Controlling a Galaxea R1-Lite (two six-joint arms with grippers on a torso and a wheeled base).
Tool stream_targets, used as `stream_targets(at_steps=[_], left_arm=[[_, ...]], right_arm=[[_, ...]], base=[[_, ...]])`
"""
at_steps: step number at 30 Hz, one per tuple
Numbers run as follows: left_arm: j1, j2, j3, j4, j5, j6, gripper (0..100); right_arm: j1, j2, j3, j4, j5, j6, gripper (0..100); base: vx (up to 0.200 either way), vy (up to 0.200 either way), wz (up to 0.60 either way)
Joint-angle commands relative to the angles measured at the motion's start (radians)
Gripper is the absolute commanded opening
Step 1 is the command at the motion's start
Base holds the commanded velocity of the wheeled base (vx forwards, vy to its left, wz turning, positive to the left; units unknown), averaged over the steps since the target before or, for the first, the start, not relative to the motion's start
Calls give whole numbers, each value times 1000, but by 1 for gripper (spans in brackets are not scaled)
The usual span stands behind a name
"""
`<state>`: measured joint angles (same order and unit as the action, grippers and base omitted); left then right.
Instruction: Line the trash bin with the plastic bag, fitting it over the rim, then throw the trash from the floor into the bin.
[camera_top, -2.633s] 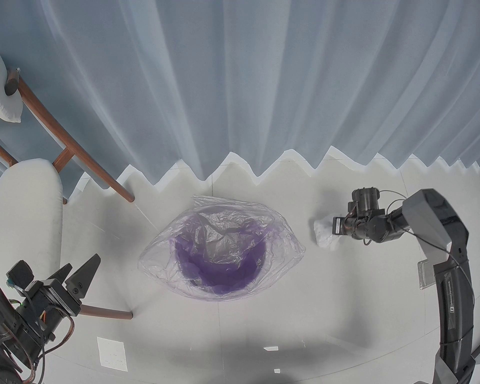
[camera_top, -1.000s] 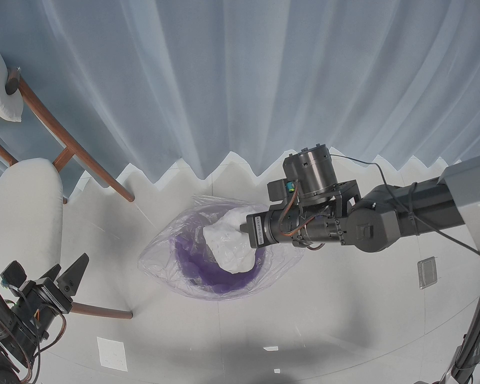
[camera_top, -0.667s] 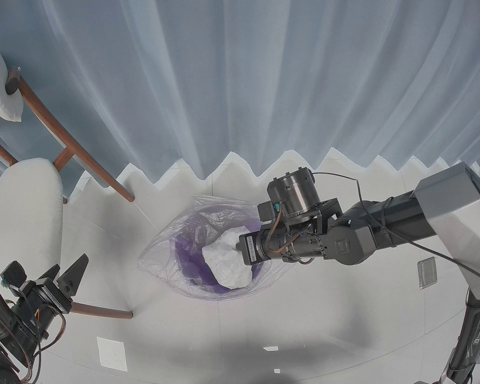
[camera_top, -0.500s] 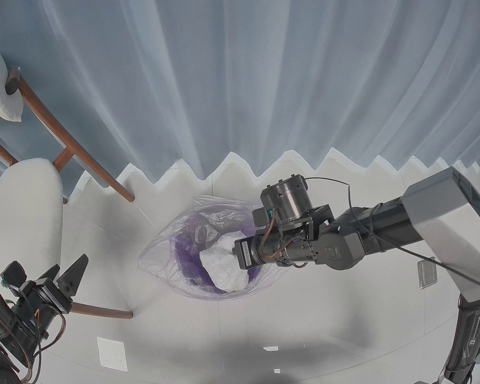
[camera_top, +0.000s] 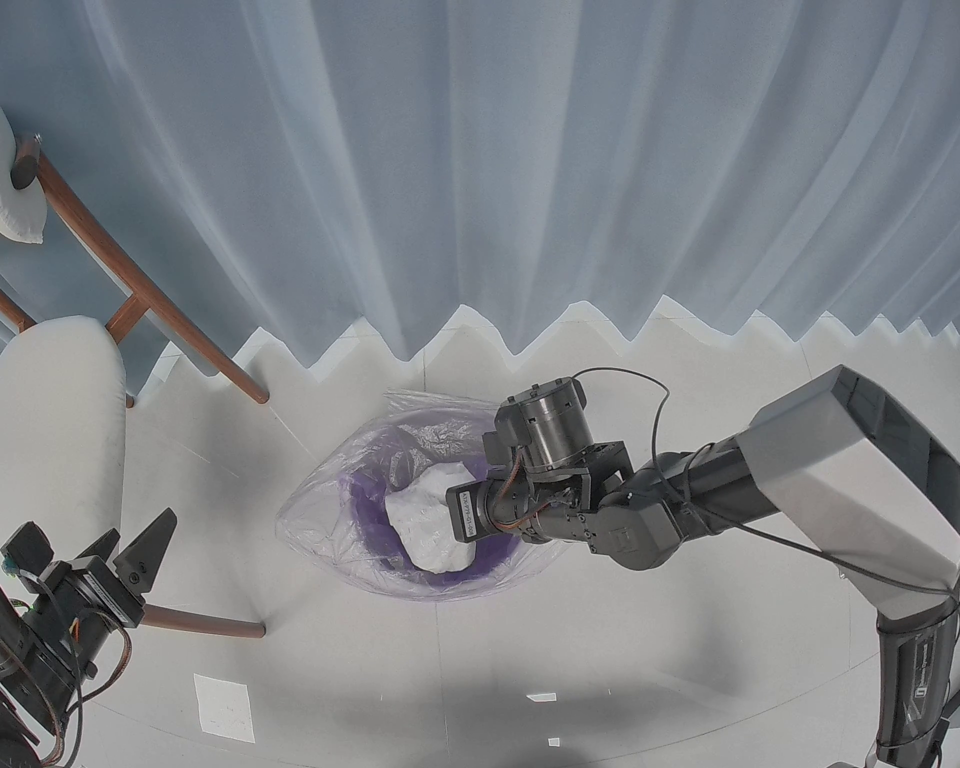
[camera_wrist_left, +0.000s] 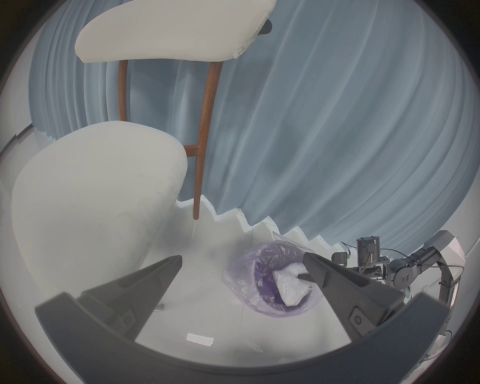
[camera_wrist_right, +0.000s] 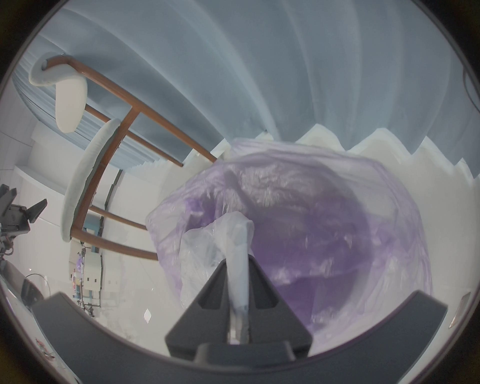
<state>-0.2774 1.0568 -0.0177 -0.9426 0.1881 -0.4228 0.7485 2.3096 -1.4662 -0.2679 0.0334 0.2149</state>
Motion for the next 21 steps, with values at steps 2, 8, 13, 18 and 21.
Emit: stream_targets(at_steps=[2, 8, 13, 18, 21], left_arm=[[0, 0, 18, -1, 1, 2, 100], [0, 0, 18, -2, 1, 2, 100], [11, 0, 18, -1, 1, 2, 100], [14, 0, 18, -1, 1, 2, 100], [14, 0, 18, -1, 1, 2, 100]], right_arm=[[2, 47, -5, -93, -24, -17, 0], [2, 67, 4, -188, -75, -78, 0], [0, 88, 1, -303, -75, -131, 0], [-12, 128, -2, -462, -73, -210, 0], [-12, 129, -3, -499, -72, -209, 0]], base=[[0, 0, 0], [0, 0, 0], [0, 0, 0], [0, 0, 0], [0, 0, 0]])
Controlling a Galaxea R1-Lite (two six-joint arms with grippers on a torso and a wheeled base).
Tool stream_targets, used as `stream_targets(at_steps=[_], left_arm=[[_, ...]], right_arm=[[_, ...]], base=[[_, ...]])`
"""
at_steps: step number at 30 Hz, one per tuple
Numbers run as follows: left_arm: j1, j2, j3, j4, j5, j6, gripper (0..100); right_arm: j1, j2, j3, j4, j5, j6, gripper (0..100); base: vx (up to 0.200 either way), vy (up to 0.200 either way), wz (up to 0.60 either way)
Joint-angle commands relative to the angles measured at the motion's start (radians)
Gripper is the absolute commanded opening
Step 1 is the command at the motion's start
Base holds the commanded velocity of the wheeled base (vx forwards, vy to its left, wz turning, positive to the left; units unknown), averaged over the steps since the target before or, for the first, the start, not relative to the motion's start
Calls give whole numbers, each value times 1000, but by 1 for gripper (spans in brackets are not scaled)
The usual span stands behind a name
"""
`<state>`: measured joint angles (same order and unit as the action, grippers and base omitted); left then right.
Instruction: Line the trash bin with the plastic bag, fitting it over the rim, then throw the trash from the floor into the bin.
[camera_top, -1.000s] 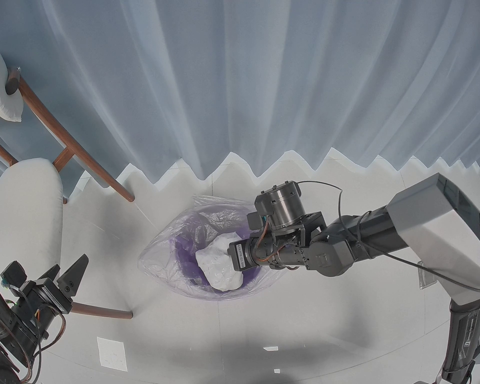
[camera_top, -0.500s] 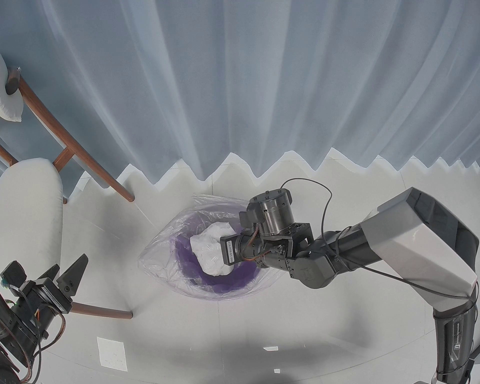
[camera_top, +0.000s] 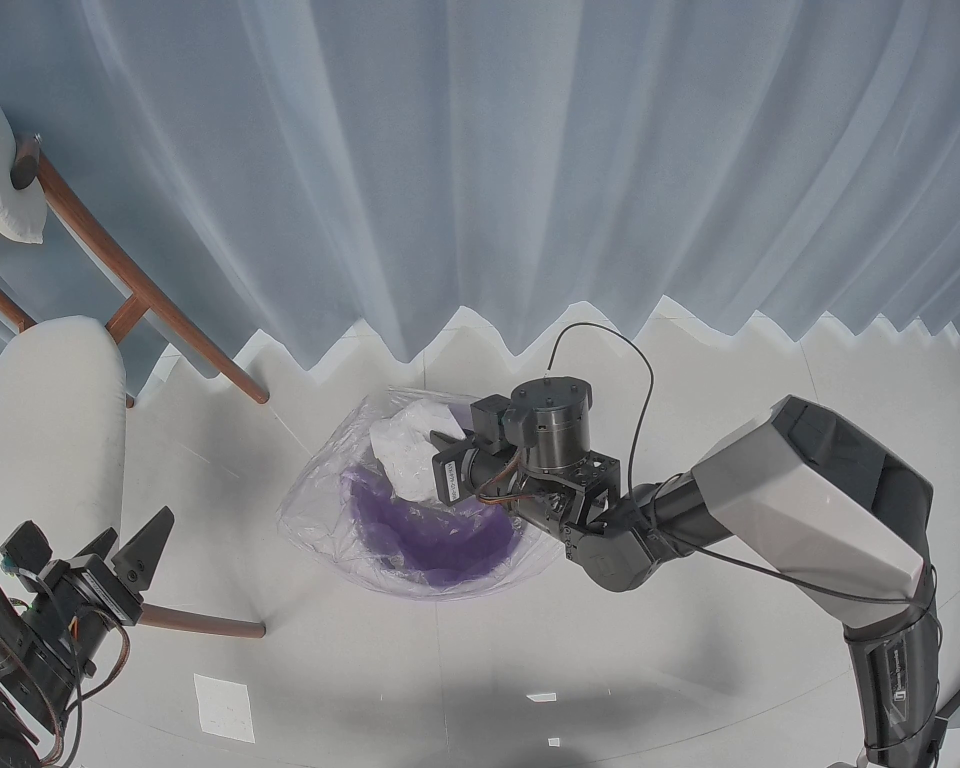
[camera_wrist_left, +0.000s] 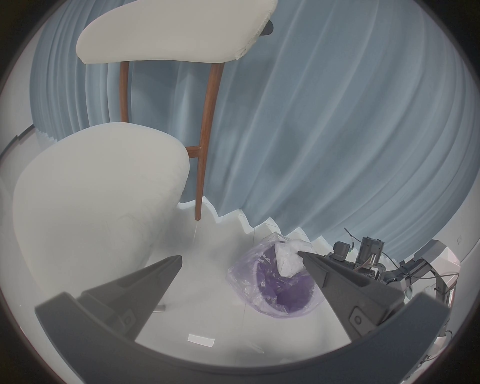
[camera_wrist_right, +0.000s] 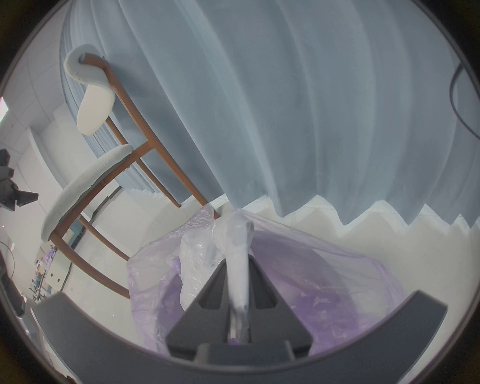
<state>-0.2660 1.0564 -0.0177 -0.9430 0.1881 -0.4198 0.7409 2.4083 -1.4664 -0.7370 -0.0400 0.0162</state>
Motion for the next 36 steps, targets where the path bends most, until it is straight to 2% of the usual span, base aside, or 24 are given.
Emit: stream_targets(at_steps=[1, 4, 8, 9, 10, 14, 17, 27, 36], left_arm=[[4, 1, 18, 0, 1, -1, 100], [8, 1, 18, 0, 1, 1, 100], [14, -1, 18, 0, 1, 10, 100], [16, -1, 18, 0, 1, 13, 100], [16, -1, 18, 0, 1, 13, 100], [14, 1, 18, 0, 1, 16, 100], [14, 1, 18, 0, -1, 16, 100], [17, -1, 18, 0, 1, 16, 100], [16, -1, 18, 0, 1, 16, 100]], right_arm=[[-5, 31, -5, -45, 2, -10, 0], [-6, 12, 1, -79, 2, -2, 0], [-5, -58, 37, -55, 2, 47, 0], [0, -117, 83, 24, 2, 94, 0], [0, -120, 86, 31, 2, 97, 0], [28, -230, 195, 258, 12, 209, 0], [31, -229, 236, 312, 37, 255, 0], [26, -109, 193, 309, 38, 265, 0], [20, -23, 98, 308, 6, 242, 0]], base=[[0, 0, 0], [0, 0, 0], [0, 0, 0], [0, 0, 0], [0, 0, 0], [0, 0, 0], [0, 0, 0], [0, 0, 0], [0, 0, 0]])
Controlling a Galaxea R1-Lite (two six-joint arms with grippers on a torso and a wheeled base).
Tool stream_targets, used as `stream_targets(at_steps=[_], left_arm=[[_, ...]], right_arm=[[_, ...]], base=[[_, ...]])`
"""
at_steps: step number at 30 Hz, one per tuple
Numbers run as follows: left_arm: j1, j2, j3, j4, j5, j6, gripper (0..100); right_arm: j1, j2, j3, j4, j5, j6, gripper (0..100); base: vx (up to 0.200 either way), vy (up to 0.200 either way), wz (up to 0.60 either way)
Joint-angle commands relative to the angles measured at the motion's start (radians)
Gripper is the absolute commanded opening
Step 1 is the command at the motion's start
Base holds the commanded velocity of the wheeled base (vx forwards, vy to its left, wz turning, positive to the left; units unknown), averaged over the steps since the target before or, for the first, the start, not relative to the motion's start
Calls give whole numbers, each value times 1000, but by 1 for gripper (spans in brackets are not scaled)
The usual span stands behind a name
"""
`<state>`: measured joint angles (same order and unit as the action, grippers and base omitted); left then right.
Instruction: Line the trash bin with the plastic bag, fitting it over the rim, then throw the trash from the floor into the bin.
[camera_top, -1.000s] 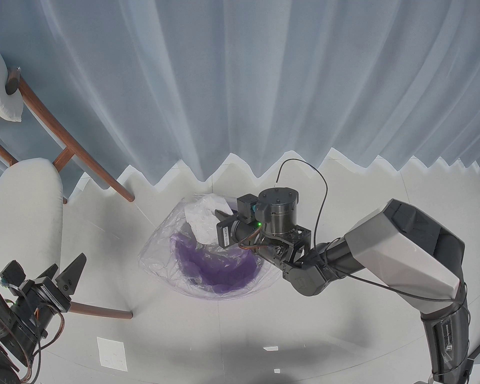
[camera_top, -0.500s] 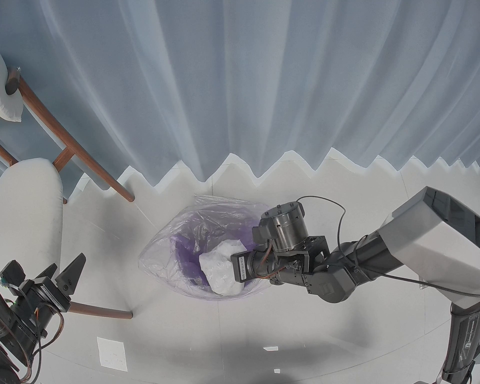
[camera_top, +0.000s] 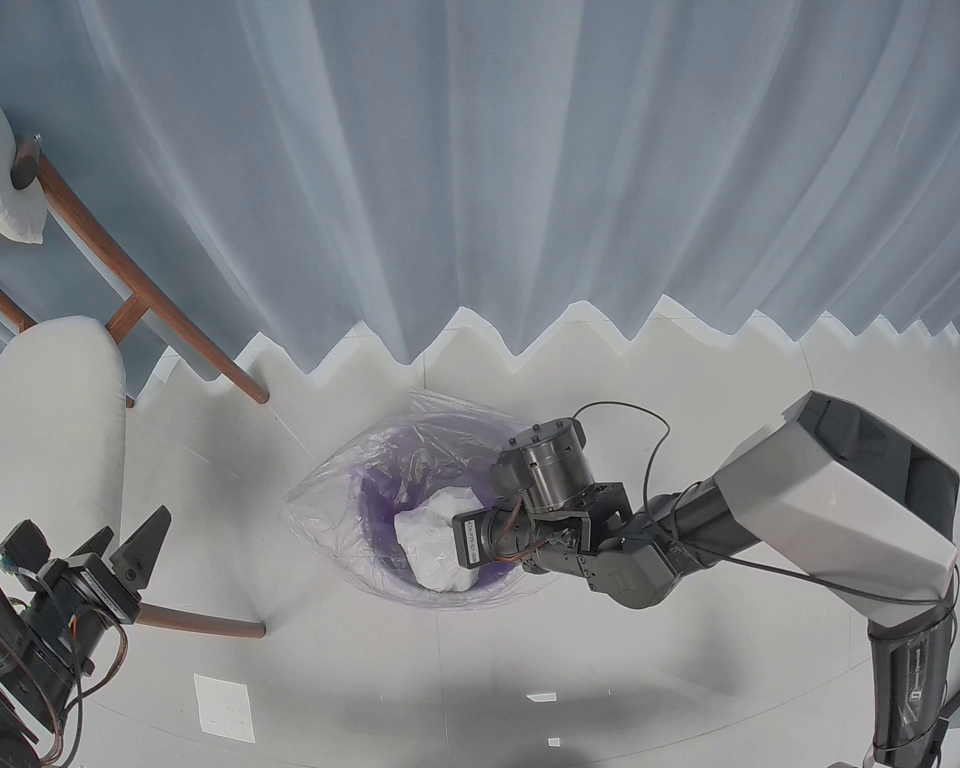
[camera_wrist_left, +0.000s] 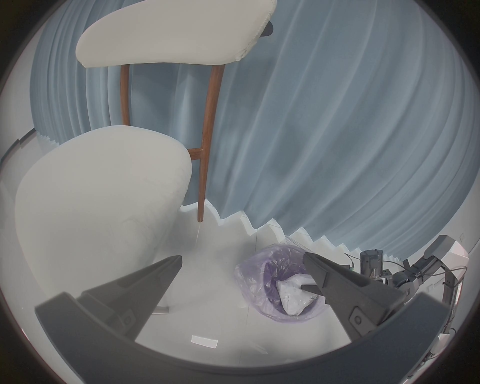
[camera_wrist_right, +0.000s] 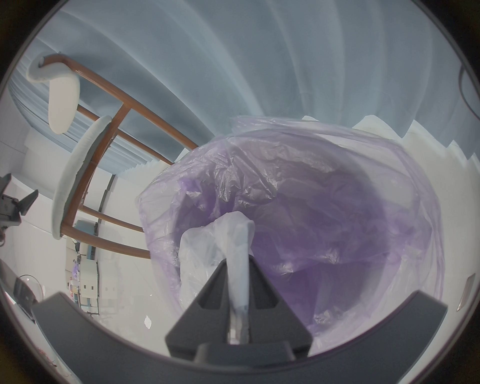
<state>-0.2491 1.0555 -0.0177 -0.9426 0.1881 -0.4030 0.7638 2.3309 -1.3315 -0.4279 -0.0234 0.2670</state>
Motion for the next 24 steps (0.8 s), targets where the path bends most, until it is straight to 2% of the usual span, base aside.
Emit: stream_targets(at_steps=[1, 4, 11, 17, 21, 24], left_arm=[[-1, 0, 18, -1, 1, 0, 100], [-1, 0, 18, 1, 1, 0, 100], [-1, 0, 18, 1, 1, 0, 100], [-1, -2, 18, 1, 2, 0, 100], [1, -5, 18, 2, 2, 0, 100], [1, -8, 18, 8, 2, 0, 100]], right_arm=[[-3, 54, -37, -2, -10, -9, 0], [-14, 81, -68, -26, -30, -37, 0], [-46, 113, -101, -218, -30, -265, 0], [-46, 120, -103, -316, -24, -345, 0], [-66, 145, -89, -428, 26, -450, 0], [-64, 140, -60, -442, 37, -454, 0]], base=[[0, 0, 0], [0, 0, 0], [0, 0, 0], [0, 0, 0], [0, 0, 0], [0, 0, 0]])
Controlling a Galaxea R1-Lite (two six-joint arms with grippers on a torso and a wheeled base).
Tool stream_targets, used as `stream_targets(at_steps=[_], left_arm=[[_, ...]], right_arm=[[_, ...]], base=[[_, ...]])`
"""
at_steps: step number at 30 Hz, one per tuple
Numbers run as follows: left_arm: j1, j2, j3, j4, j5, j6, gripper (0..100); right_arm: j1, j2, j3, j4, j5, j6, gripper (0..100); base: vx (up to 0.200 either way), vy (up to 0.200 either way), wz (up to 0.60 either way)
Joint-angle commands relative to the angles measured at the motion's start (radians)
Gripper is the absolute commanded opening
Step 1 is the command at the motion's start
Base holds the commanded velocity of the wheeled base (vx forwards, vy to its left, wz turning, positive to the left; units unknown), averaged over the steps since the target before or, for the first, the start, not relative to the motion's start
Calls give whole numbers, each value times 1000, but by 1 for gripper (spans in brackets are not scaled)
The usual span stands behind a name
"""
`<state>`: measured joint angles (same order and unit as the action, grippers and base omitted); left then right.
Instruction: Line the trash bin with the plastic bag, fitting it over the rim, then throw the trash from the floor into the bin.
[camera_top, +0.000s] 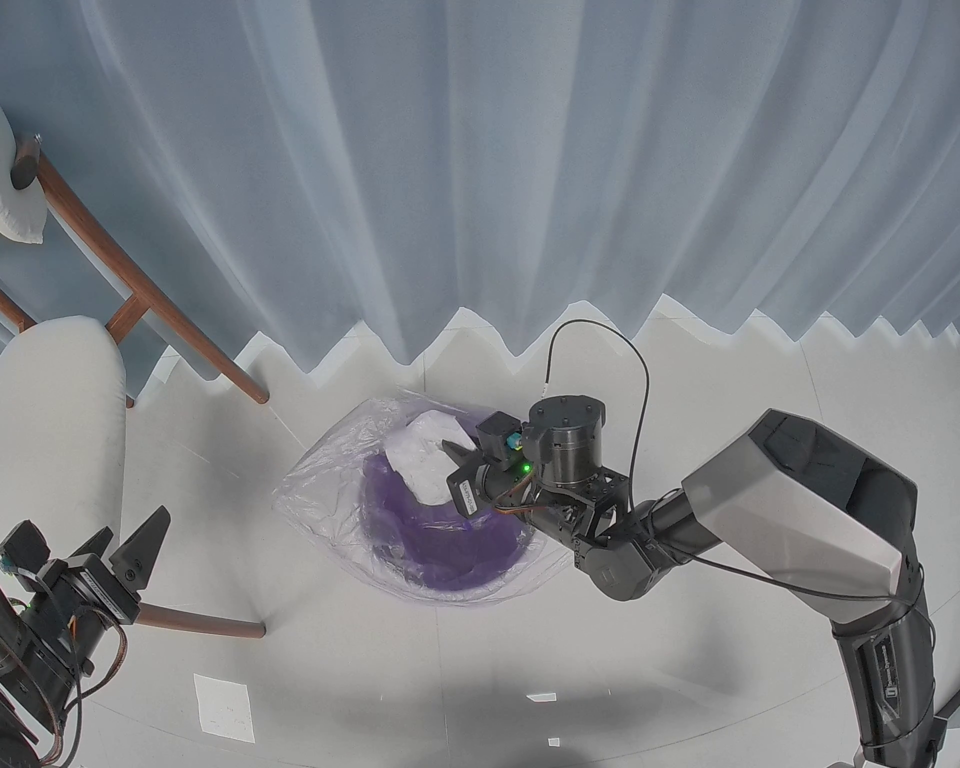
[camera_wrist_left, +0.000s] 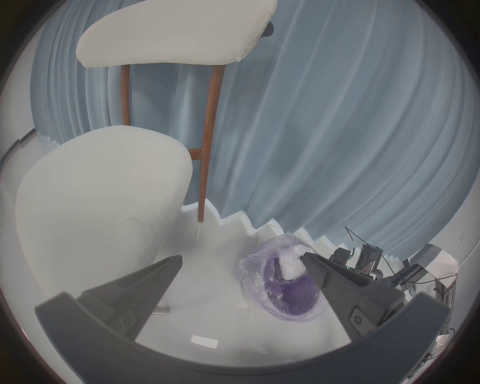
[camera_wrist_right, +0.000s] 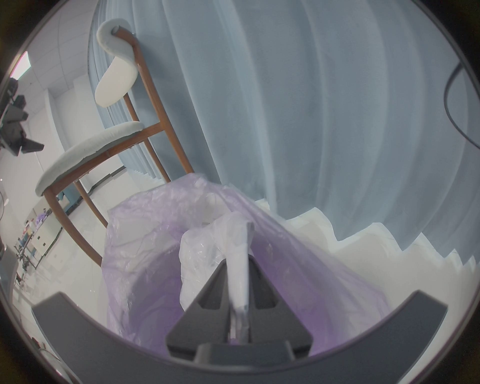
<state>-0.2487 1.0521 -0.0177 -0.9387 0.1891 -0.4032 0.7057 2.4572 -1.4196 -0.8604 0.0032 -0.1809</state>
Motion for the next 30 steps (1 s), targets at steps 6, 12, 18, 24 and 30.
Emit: stream_targets(at_steps=[6, 12, 18, 24, 30], left_arm=[[16, -15, 18, 12, 4, 0, 100], [19, -15, 18, 14, 4, 0, 100], [19, -15, 18, 14, 1, 0, 100], [17, -15, 18, 14, 1, 1, 100], [17, -14, 18, 14, 0, 0, 100]], right_arm=[[1, -4, 70, -20, 12, -6, 0], [6, -24, 128, -23, 12, -6, 0], [21, -46, 176, -25, 12, -5, 0], [31, -72, 220, -43, 12, -3, 0], [27, -78, 283, -49, 17, -6, 0]], base=[[0, 0, 0], [0, 0, 0], [0, 0, 0], [0, 0, 0], [0, 0, 0]])
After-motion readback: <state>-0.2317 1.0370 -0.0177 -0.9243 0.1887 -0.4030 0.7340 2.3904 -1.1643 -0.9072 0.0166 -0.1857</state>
